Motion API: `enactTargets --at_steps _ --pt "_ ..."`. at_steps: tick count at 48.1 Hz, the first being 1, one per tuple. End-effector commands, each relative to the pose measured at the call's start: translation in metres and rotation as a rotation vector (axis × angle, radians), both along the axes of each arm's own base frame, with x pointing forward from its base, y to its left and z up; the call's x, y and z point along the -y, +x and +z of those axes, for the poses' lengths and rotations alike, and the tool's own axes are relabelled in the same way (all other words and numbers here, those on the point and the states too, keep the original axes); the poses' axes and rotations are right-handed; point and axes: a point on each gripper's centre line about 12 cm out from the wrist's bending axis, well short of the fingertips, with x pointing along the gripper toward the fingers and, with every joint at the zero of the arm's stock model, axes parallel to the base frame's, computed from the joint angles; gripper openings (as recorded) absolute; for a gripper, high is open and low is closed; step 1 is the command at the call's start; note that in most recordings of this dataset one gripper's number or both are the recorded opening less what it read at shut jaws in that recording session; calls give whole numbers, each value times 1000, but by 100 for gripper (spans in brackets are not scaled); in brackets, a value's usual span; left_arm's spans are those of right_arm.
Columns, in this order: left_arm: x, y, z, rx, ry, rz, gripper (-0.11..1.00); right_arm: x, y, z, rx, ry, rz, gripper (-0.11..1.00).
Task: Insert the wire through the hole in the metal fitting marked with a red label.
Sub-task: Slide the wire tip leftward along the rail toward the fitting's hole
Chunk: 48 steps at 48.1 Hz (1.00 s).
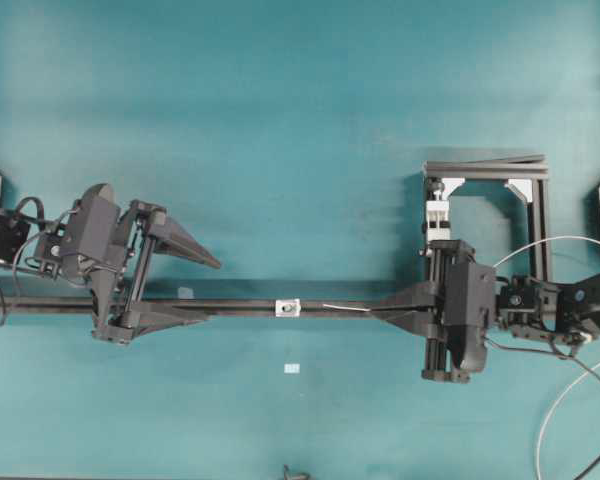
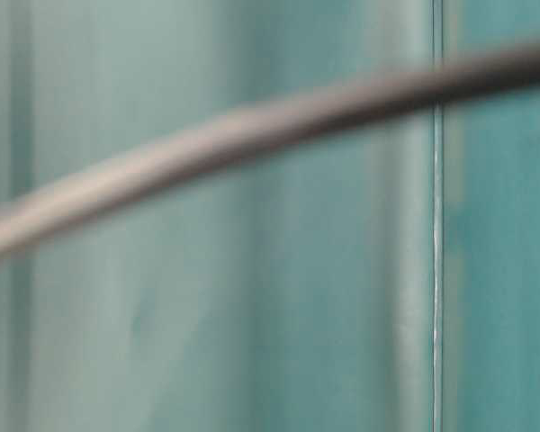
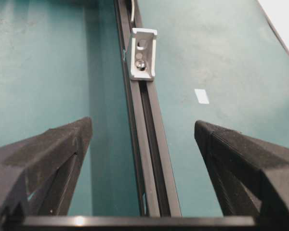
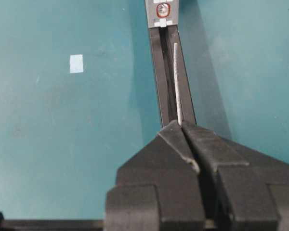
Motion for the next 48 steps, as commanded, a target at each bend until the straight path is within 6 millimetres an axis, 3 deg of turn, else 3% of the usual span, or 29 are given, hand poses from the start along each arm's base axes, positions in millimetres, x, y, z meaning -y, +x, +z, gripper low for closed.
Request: enactTargets --at_steps 1,48 --pt "3 3 6 27 -6 -6 58 -5 5 8 36 4 7 -1" --pt "4 4 1 5 1 -13 58 -4 25 7 63 -22 13 -1"
